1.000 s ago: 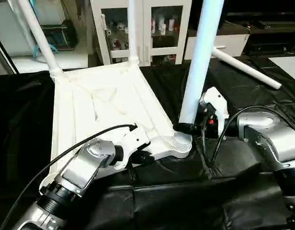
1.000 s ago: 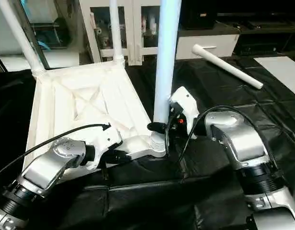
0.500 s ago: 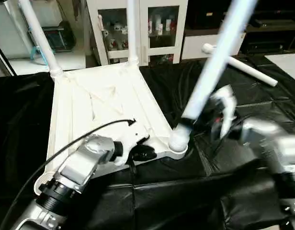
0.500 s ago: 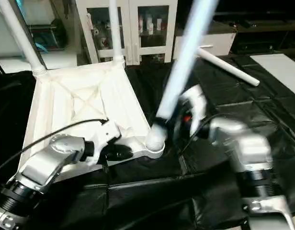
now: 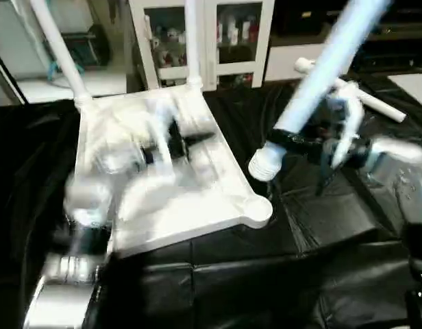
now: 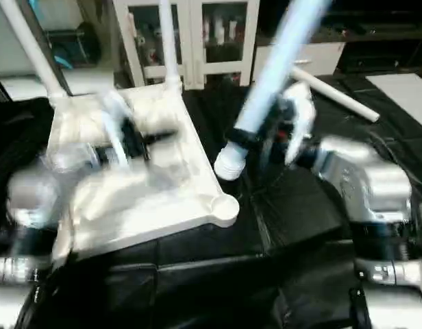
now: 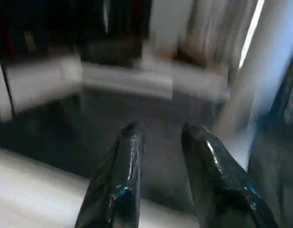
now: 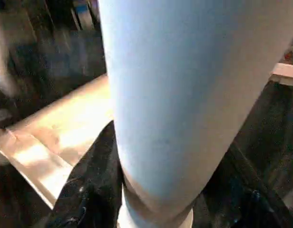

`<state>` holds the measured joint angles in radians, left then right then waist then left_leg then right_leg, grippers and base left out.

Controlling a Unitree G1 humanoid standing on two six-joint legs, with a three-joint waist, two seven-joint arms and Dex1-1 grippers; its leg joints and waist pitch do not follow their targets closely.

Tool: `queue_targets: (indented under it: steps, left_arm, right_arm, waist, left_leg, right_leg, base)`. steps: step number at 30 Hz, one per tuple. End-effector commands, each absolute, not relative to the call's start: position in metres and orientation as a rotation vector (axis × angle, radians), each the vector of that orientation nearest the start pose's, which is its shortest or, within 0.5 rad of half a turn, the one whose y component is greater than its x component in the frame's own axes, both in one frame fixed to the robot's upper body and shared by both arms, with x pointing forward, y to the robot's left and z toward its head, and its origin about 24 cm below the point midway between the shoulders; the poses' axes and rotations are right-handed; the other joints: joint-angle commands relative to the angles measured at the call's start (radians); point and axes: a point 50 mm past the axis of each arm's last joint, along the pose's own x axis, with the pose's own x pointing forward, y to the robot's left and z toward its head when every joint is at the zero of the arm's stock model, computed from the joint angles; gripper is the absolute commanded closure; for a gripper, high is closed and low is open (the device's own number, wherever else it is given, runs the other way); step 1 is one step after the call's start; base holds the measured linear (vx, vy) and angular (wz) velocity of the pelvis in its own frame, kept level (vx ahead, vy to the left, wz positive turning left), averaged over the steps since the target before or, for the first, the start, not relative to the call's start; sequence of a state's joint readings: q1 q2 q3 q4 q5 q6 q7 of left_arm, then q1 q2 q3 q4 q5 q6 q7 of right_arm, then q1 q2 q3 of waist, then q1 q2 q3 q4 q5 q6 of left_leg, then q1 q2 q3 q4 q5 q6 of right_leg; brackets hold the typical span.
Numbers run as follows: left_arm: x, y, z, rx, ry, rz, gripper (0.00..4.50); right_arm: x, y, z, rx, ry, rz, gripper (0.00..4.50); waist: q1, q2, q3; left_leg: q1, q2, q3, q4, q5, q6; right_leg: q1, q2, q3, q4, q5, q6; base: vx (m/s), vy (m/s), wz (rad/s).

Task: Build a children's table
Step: Insert table leg to table base

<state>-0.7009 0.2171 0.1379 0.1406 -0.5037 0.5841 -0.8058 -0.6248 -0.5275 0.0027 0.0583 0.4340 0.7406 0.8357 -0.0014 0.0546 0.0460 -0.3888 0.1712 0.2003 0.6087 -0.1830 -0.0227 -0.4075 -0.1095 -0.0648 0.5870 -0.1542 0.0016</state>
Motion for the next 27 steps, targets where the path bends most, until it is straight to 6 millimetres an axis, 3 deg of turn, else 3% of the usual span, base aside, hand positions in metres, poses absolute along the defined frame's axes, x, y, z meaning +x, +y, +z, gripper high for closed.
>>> queue_targets:
  steps: [1,3,4,6,9,11,13,15,16,18,21,27]
  left_arm:
    - [0.331,0.118,0.201,-0.369,-0.128,-1.097,2.69]
    - [0.317,0.097,0.211,-0.346,-0.131,-1.283,2.58]
    - [0.314,0.089,0.211,-0.334,-0.128,-1.325,2.58]
    - [0.313,0.083,0.212,-0.335,-0.128,-1.349,2.32]
    - [0.306,0.072,0.212,-0.384,-0.105,-1.449,2.22]
    - [0.304,0.07,0.212,-0.381,-0.101,-1.463,2.1]
    - [0.307,0.066,0.211,-0.374,-0.094,-1.433,1.88]
    - [0.314,0.064,0.208,-0.352,-0.096,-1.364,1.81]
    - [0.317,0.063,0.208,-0.349,-0.104,-1.33,1.52]
    - [0.319,0.062,0.209,-0.35,-0.11,-1.316,1.44]
    - [0.329,0.065,0.212,-0.315,-0.139,-1.231,1.1]
    - [0.325,0.073,0.214,-0.364,-0.148,-1.274,0.65]
  right_arm:
    - [0.329,-0.169,0.176,-0.125,0.21,0.853,2.69]
    - [0.333,-0.156,0.182,-0.139,0.206,0.846,2.69]
    - [0.331,-0.149,0.185,-0.131,0.213,0.885,2.69]
    - [0.329,-0.144,0.186,-0.129,0.22,0.91,2.69]
    - [0.326,-0.136,0.191,-0.154,0.203,0.954,2.69]
    - [0.325,-0.135,0.193,-0.159,0.195,0.96,2.69]
    - [0.323,-0.133,0.195,-0.169,0.19,0.983,2.69]
    - [0.316,-0.129,0.196,-0.18,0.206,1.035,2.69]
    - [0.312,-0.126,0.195,-0.191,0.218,1.06,2.69]
    - [0.311,-0.126,0.194,-0.197,0.225,1.07,2.69]
    - [0.312,-0.126,0.194,-0.194,0.213,1.048,2.69]
    - [0.327,-0.138,0.205,-0.178,0.159,0.892,2.69]
  waist:
    - [0.011,-0.017,-0.07]
    - [0.017,-0.02,-0.068]
    - [0.019,-0.02,-0.071]
    - [0.024,-0.017,-0.07]
    - [0.039,-0.024,-0.073]
    - [0.043,-0.022,-0.072]
    - [0.044,-0.025,-0.068]
    - [0.044,-0.025,-0.064]
    - [0.042,-0.025,-0.063]
    - [0.045,-0.025,-0.062]
    - [0.041,-0.027,-0.062]
    - [0.035,-0.026,-0.066]
  left_leg:
    - [0.018,0.041,-0.025,-0.075,-0.236,-0.001]
    - [0.022,0.042,-0.019,-0.072,-0.214,0.026]
    - [0.018,0.04,-0.019,-0.07,-0.187,0.044]
    - [0.019,0.043,-0.018,-0.069,-0.157,0.064]
    - [0.019,0.045,-0.016,-0.066,-0.112,0.075]
    - [0.02,0.045,-0.016,-0.066,-0.116,0.072]
    - [0.021,0.046,-0.016,-0.068,-0.152,0.058]
    - [0.023,0.047,-0.018,-0.071,-0.195,0.036]
    - [0.022,0.048,-0.02,-0.073,-0.204,0.028]
    - [0.03,0.048,-0.018,-0.073,-0.231,0.01]
    - [0.023,0.045,-0.021,-0.075,-0.244,0.0]
    - [0.016,0.041,-0.022,-0.072,-0.214,0.003]
  right_leg:
    - [0.042,-0.036,0.029,-0.056,-0.26,-0.241]
    - [0.039,-0.033,0.032,-0.059,-0.249,-0.246]
    - [0.045,-0.032,0.032,-0.057,-0.232,-0.243]
    - [0.045,-0.03,0.033,-0.056,-0.199,-0.247]
    - [0.049,-0.031,0.035,-0.046,-0.146,-0.259]
    - [0.046,-0.029,0.035,-0.046,-0.151,-0.26]
    - [0.046,-0.029,0.035,-0.052,-0.196,-0.251]
    - [0.046,-0.029,0.036,-0.058,-0.255,-0.226]
    - [0.047,-0.029,0.036,-0.059,-0.273,-0.212]
    - [0.04,-0.03,0.038,-0.065,-0.306,-0.203]
    - [0.042,-0.031,0.037,-0.068,-0.336,-0.179]
    - [0.046,-0.032,0.034,-0.062,-0.306,-0.187]
  base:
    - [0.0,0.0,0.0]
    - [0.0,0.0,0.0]
    - [0.0,0.0,0.0]
    - [0.0,0.0,0.0]
    - [0.0,0.0,0.0]
    - [0.0,0.0,0.0]
    - [0.0,0.0,0.0]
    - [0.0,0.0,0.0]
    - [0.0,0.0,0.0]
    - [0.0,0.0,0.0]
    - [0.0,0.0,0.0]
    - [0.0,0.0,0.0]
